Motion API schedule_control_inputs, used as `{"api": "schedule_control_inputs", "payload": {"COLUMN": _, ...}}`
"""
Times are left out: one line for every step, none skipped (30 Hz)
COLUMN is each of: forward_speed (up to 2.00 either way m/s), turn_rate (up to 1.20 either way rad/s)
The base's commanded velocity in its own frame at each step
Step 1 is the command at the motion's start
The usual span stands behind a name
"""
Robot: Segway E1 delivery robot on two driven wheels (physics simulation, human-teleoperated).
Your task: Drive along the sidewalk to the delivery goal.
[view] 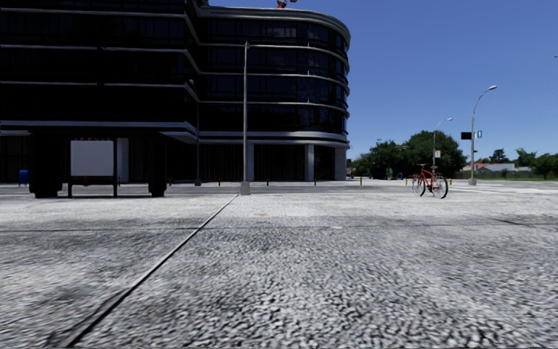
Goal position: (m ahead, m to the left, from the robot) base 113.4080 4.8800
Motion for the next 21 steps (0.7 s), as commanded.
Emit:
{"api": "schedule_control_inputs", "payload": {"forward_speed": 0.0, "turn_rate": -1.2}}
{"api": "schedule_control_inputs", "payload": {"forward_speed": 0.0, "turn_rate": -1.2}}
{"api": "schedule_control_inputs", "payload": {"forward_speed": 0.0, "turn_rate": -1.2}}
{"api": "schedule_control_inputs", "payload": {"forward_speed": 0.0, "turn_rate": -1.2}}
{"api": "schedule_control_inputs", "payload": {"forward_speed": 0.0, "turn_rate": -1.2}}
{"api": "schedule_control_inputs", "payload": {"forward_speed": 0.0, "turn_rate": -1.2}}
{"api": "schedule_control_inputs", "payload": {"forward_speed": 0.0, "turn_rate": -1.2}}
{"api": "schedule_control_inputs", "payload": {"forward_speed": 0.0, "turn_rate": -1.2}}
{"api": "schedule_control_inputs", "payload": {"forward_speed": 0.0, "turn_rate": -1.2}}
{"api": "schedule_control_inputs", "payload": {"forward_speed": 0.0, "turn_rate": -1.2}}
{"api": "schedule_control_inputs", "payload": {"forward_speed": 0.0, "turn_rate": -1.2}}
{"api": "schedule_control_inputs", "payload": {"forward_speed": 0.0, "turn_rate": -1.2}}
{"api": "schedule_control_inputs", "payload": {"forward_speed": 0.0, "turn_rate": -0.76}}
{"api": "schedule_control_inputs", "payload": {"forward_speed": 0.0, "turn_rate": -0.02}}
{"api": "schedule_control_inputs", "payload": {"forward_speed": 0.0, "turn_rate": 0.0}}
{"api": "schedule_control_inputs", "payload": {"forward_speed": 0.0, "turn_rate": 0.0}}
{"api": "schedule_control_inputs", "payload": {"forward_speed": 0.0, "turn_rate": 0.0}}
{"api": "schedule_control_inputs", "payload": {"forward_speed": 0.0, "turn_rate": 0.0}}
{"api": "schedule_control_inputs", "payload": {"forward_speed": 0.48, "turn_rate": 0.0}}
{"api": "schedule_control_inputs", "payload": {"forward_speed": 1.34, "turn_rate": 0.0}}
{"api": "schedule_control_inputs", "payload": {"forward_speed": 2.0, "turn_rate": 0.0}}
